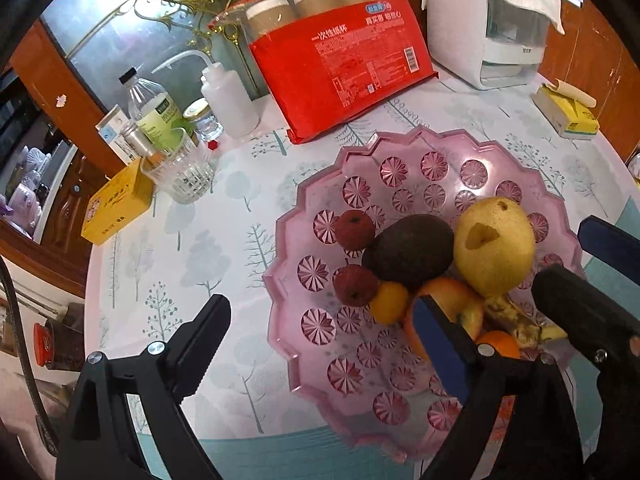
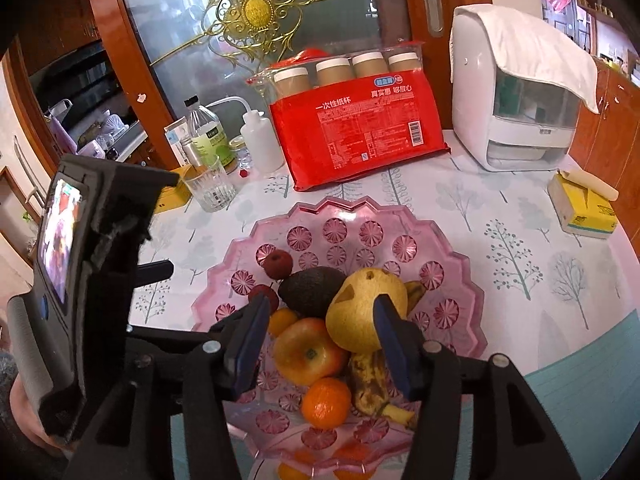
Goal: Organize fruits
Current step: 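Open both tools to drop the plums into the bowl and withdraw, then move both tools back over the oranges on the white plate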
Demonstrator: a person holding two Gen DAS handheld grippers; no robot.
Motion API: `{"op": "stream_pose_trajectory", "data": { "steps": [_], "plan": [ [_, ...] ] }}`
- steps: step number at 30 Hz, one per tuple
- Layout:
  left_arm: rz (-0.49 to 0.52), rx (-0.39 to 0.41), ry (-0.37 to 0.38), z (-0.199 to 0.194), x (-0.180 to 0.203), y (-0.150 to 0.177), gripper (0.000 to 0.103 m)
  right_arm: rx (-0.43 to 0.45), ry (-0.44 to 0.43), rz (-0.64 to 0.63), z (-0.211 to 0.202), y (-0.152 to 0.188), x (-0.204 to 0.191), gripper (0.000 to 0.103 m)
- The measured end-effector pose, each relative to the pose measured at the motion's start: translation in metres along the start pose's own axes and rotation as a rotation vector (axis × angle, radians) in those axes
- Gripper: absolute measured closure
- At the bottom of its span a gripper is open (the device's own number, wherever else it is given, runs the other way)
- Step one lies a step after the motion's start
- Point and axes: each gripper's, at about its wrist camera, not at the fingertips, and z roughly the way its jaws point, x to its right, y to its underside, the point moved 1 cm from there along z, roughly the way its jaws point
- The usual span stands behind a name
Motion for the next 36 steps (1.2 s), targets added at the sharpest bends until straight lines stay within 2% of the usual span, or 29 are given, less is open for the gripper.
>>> {"op": "stream_pose_trajectory", "data": {
  "steps": [16, 36],
  "plan": [
    [-0.035, 0.063, 0.011, -0.068, 0.007, 0.02, 0.011, 0.06, -0.012, 0.011, -0.064, 0.018, -0.003, 0.048],
    [-0.051, 0.134, 0.044, -0.171, 0.051, 0.084, 0.011, 0.149, -0.009, 0.047, -0.168, 0.07, 0.023, 0.048]
  ]
}}
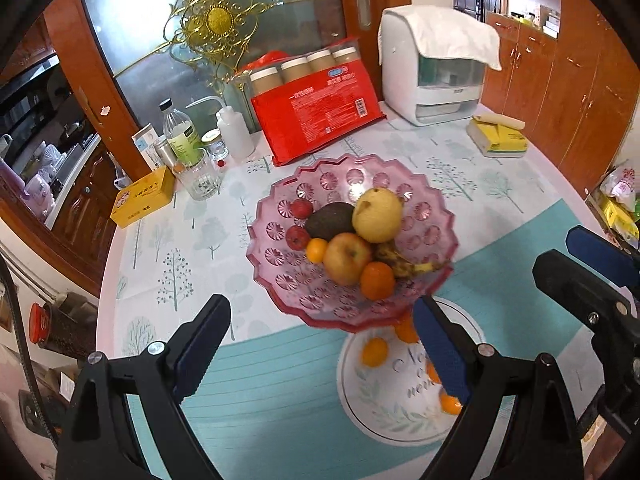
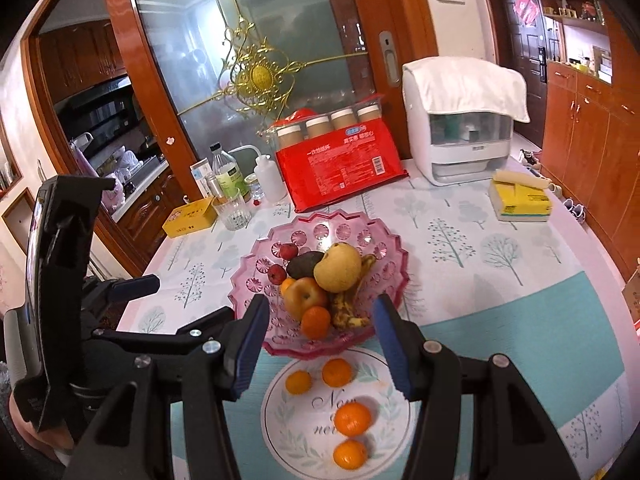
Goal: Organize fruits
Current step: 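Move both tools back over the oranges on the white plate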
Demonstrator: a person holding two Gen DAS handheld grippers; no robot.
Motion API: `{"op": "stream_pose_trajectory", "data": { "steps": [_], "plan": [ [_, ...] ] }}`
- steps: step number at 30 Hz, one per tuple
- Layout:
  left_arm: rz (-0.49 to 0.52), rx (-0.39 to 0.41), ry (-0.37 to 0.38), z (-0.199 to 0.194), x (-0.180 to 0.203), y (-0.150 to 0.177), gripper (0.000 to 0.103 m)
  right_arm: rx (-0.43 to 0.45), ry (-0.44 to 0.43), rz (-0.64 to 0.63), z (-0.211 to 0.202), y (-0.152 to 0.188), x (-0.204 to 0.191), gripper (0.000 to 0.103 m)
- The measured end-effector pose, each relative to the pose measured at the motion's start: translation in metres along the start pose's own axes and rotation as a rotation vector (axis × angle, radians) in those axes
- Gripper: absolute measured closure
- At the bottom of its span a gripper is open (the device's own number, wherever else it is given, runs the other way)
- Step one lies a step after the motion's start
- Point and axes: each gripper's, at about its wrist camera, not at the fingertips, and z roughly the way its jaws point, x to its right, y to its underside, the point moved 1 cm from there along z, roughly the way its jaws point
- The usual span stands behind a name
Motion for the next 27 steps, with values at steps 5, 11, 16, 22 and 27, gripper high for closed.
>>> {"op": "stream_pose_trajectory", "data": {
  "steps": [5, 11, 16, 22, 27],
  "plan": [
    [-0.012, 0.016, 0.005, -0.019, 0.014, 0.012, 0.011, 0.018, 0.008, -0.005, -0.023, 0.011, 0.008, 0.048],
    [-0.034, 0.03, 0.017, -0.036, 0.026, 0.032, 0.011, 0.011, 0.016, -0.014, -0.039, 0.03, 0.019, 0.048],
    [-0.06, 0.02, 0.022, -0.041, 0.032, 0.05, 0.011, -0.013, 0.021, -0.016, -0.046, 0.05, 0.028, 0.048],
    [-0.055, 0.004, 0.003, -0.041, 0.039, 0.072, 0.011, -0.05, -0.007, -0.025, -0.05, 0.078, 0.037, 0.048],
    [-0.032, -0.019, -0.003, -0.031, 0.047, 0.096, 0.011, -0.087, -0.03, -0.04, -0.045, 0.101, 0.045, 0.048]
  ]
}}
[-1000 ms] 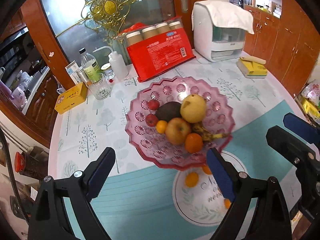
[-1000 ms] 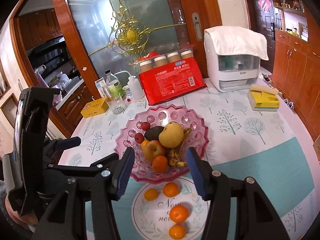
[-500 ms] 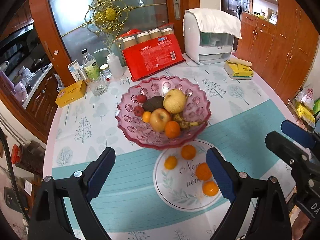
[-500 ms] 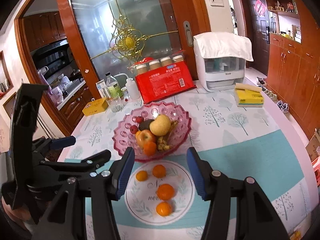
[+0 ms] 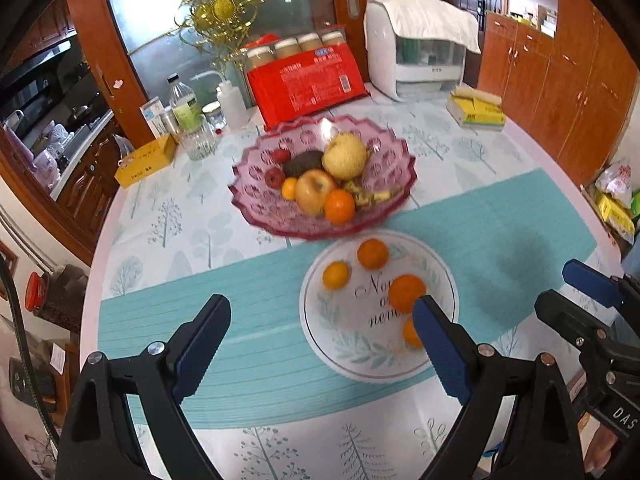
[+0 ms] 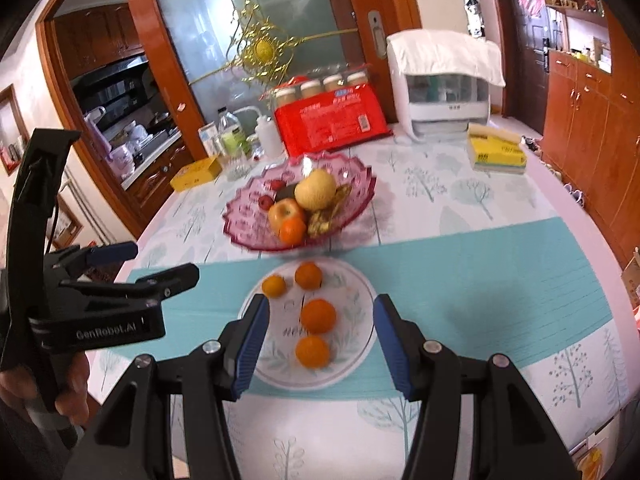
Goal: Organize fruits
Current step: 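Move both tools back over the oranges on the white plate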
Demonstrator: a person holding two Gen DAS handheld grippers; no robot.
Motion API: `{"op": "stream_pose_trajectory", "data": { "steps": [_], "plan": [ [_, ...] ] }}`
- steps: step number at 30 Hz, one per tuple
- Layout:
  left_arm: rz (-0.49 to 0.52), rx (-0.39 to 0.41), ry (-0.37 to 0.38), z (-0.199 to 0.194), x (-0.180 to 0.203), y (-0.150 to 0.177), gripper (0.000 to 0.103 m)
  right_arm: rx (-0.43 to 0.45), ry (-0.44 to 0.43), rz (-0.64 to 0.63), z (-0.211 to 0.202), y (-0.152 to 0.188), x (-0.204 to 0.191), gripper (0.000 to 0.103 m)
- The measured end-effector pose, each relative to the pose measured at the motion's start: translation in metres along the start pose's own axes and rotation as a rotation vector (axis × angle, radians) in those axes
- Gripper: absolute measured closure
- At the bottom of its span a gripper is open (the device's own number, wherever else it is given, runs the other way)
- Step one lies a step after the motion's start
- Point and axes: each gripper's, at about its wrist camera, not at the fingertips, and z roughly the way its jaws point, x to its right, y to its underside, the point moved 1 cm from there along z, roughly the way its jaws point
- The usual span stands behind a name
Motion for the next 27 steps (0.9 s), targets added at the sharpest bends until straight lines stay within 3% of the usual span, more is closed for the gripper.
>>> {"op": "stream_pose_trajectory", "data": {
  "steps": [12, 27],
  "plan": [
    [0.053, -0.12, 0.055, 0.058, 0.011, 0.049, 0.011, -0.116, -0.07, -0.003, 0.052, 0.046, 0.01, 0.048],
    [0.0, -0.173, 0.096, 0.1, -0.018, 0.041, 0.011, -0.242, -0.055, -0.034, 0.139, 0.052, -0.012, 0.048]
  ]
}}
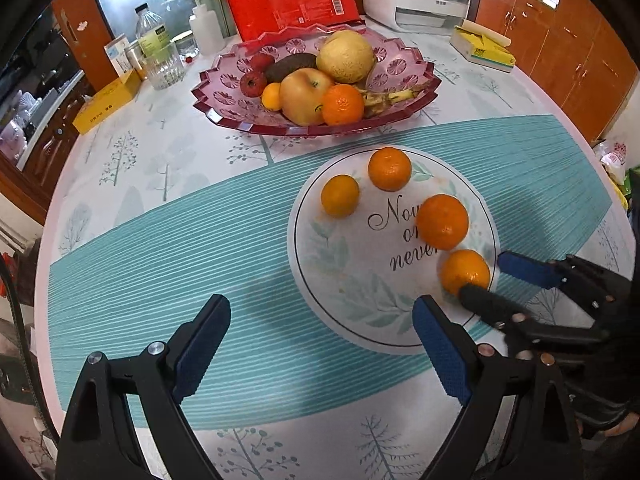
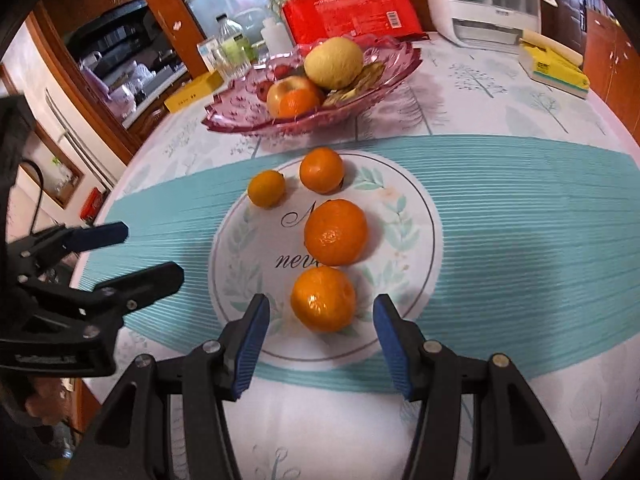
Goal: Organize fruits
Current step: 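Move both tools back over the oranges on the white plate, then grasp an orange with the right tool while the left tool grasps another orange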
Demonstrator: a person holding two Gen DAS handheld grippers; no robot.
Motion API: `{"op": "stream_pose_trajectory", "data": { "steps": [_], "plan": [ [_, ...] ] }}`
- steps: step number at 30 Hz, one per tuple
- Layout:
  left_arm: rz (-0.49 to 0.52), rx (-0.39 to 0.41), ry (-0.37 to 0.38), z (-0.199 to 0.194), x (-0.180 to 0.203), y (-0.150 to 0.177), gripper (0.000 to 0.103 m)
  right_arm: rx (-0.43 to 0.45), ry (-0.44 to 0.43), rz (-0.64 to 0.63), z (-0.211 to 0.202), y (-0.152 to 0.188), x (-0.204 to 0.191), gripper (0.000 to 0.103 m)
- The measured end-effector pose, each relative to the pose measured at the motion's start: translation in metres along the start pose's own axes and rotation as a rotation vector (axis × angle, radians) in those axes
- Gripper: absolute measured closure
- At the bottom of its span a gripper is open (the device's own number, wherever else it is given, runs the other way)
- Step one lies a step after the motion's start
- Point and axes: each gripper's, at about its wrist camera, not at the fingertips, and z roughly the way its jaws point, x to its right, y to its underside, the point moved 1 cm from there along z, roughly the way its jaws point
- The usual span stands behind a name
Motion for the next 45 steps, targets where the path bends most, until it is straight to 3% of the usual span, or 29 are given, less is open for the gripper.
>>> {"op": "stream_pose_trajectory", "data": {
  "steps": [3, 6, 12, 21, 28, 34, 37, 40, 45],
  "plan": [
    [0.006, -0.003, 0.012, 0.006, 0.001, -0.008, 0.011, -0.028, 0.014, -0.007, 0.011, 0.0, -0.001, 0.049],
    [0.017, -0.006, 0.028, 0.012, 0.005, -0.017, 0.011, -0.037, -0.001, -0.001, 0.015, 0.0, 0.002, 0.063],
    [0.052, -0.036, 0.072, 0.029, 0.024, -0.031, 0.011, -0.031, -0.012, 0.062, 0.009, 0.002, 0.021, 0.064],
    [0.125, -0.063, 0.124, 0.054, 0.068, -0.049, 0.011, 0.013, 0.054, 0.183, -0.014, 0.008, 0.061, 0.064],
    [0.133, -0.063, 0.141, 0.066, 0.091, -0.061, 0.012, 0.03, 0.078, 0.21, -0.023, 0.016, 0.071, 0.064],
    [0.162, -0.093, 0.149, 0.079, 0.107, -0.063, 0.041, 0.035, 0.085, 0.229, -0.026, 0.023, 0.077, 0.064],
    [0.17, -0.095, 0.131, 0.083, 0.111, -0.063, 0.046, 0.034, 0.087, 0.235, -0.027, 0.026, 0.078, 0.064],
    [0.169, -0.082, 0.109, 0.083, 0.112, -0.066, 0.059, 0.035, 0.085, 0.24, -0.027, 0.028, 0.079, 0.064],
    [0.163, -0.079, 0.109, 0.083, 0.111, -0.066, 0.06, 0.036, 0.083, 0.246, -0.027, 0.028, 0.082, 0.064]
  ]
}}
